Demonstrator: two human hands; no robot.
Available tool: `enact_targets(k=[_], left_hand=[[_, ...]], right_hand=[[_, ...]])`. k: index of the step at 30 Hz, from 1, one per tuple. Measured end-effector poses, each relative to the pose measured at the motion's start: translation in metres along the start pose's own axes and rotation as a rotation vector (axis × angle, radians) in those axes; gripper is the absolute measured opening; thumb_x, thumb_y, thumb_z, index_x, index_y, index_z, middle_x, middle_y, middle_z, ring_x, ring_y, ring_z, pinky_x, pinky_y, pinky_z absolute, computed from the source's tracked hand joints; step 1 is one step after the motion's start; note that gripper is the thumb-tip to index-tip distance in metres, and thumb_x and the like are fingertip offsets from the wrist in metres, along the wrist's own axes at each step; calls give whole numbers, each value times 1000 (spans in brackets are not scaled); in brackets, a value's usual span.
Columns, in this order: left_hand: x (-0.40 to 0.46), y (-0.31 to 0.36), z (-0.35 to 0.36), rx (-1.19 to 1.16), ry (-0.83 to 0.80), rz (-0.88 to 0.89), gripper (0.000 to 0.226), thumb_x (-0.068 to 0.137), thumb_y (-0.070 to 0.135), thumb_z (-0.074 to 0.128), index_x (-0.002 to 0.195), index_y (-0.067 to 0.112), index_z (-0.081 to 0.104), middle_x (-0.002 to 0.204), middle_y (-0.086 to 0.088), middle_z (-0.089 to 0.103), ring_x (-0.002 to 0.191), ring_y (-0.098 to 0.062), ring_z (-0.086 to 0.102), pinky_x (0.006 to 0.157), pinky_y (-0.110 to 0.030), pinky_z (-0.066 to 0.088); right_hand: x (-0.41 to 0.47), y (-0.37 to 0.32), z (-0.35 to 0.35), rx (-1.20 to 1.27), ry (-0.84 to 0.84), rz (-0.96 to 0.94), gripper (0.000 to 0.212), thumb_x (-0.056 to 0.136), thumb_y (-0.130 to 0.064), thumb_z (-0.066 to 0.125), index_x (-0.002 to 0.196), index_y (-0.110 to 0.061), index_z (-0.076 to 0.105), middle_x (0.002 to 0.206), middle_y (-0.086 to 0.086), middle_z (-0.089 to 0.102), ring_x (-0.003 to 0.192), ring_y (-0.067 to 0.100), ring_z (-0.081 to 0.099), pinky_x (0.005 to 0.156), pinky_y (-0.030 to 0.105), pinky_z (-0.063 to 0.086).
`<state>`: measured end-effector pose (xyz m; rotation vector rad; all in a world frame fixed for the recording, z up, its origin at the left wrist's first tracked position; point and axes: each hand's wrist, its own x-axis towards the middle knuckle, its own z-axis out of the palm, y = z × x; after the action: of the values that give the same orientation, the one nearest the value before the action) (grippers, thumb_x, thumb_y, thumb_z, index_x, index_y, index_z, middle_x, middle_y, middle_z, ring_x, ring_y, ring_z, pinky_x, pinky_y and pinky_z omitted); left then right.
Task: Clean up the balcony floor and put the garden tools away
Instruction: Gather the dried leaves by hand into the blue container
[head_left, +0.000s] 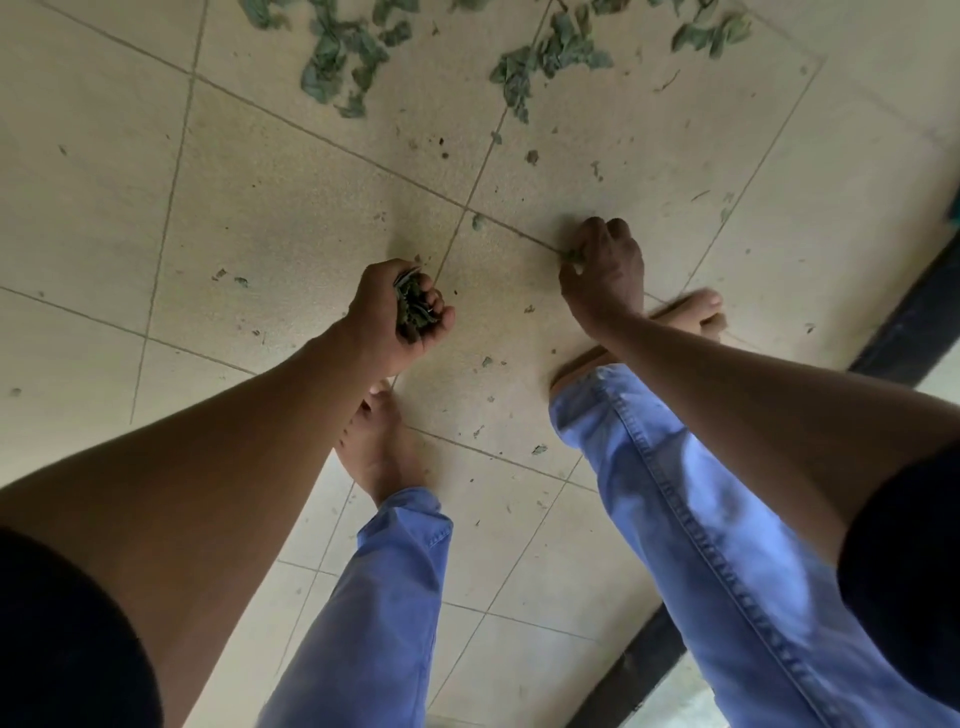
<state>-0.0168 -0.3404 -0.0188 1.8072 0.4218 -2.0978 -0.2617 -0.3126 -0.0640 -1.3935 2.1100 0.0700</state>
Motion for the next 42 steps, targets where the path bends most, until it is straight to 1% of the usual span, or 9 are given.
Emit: enact_targets(k=[4,13,17,21,25,29,32,35,42], left_hand=[[-2,1,6,18,-1,-4,37,99,24,50,65,10,56,63,-6,51,56,-18,53,61,-29,55],[-21,1,28,135,-4,-8,37,101,23,45,68,10,55,65,-6,51,58,-18,53,65,-30,57],[-46,7,52,153,38,-28,35,100,20,46,69,10,59,66,-5,55,59,-17,57,62,-28,57],[-73,21,85,192,-48,48,48,99,13,40,55,15,61,55,0,57,50,-13,59,50,-20,49],[-93,43,122,207,-65,97,32,96,15,40,69,15,58,67,-3,55,66,-19,59,64,-26,46],[-98,63,145,176,-65,100,42,96,18,40,56,11,53,57,3,60,49,-8,62,50,-15,49],[-80,77,147,150,43,91,25,94,32,53,76,14,55,85,1,54,68,-13,58,64,-22,49],[-67,79,145,67,68,68,28,95,26,47,71,15,55,69,-1,52,62,-17,52,60,-22,47],[-25,66,141,154,14,-3,37,99,23,40,64,14,49,58,-3,46,56,-18,46,48,-18,44]], right_hand=[[2,-8,-1,-25,-25,-43,17,92,-6,53,105,-6,63,106,16,61,90,33,58,70,36,44],[0,-41,-41,210,-30,151,31,79,3,51,84,-21,70,83,-7,68,78,15,64,62,20,46],[-30,-95,-89,325,16,-123,26,79,2,58,86,-20,71,82,-10,67,74,7,61,59,9,38],[-53,-129,-130,211,-42,-330,12,83,-12,60,87,-17,71,84,0,67,77,19,61,61,28,49],[-50,-143,-165,187,9,-380,15,80,-14,57,85,-17,71,82,3,63,80,26,59,58,32,43],[-23,-124,-187,260,34,-335,25,83,-16,55,104,-18,69,99,4,65,95,27,61,76,39,54],[4,-104,-193,242,-17,-219,30,85,-22,61,114,-15,66,106,9,66,99,31,61,85,42,53],[27,-95,-186,254,-103,-49,38,91,-31,65,126,-16,61,119,10,63,111,30,59,93,37,50],[79,-91,-122,186,-165,79,63,90,-27,69,143,-18,36,130,14,44,110,34,52,73,33,39]])
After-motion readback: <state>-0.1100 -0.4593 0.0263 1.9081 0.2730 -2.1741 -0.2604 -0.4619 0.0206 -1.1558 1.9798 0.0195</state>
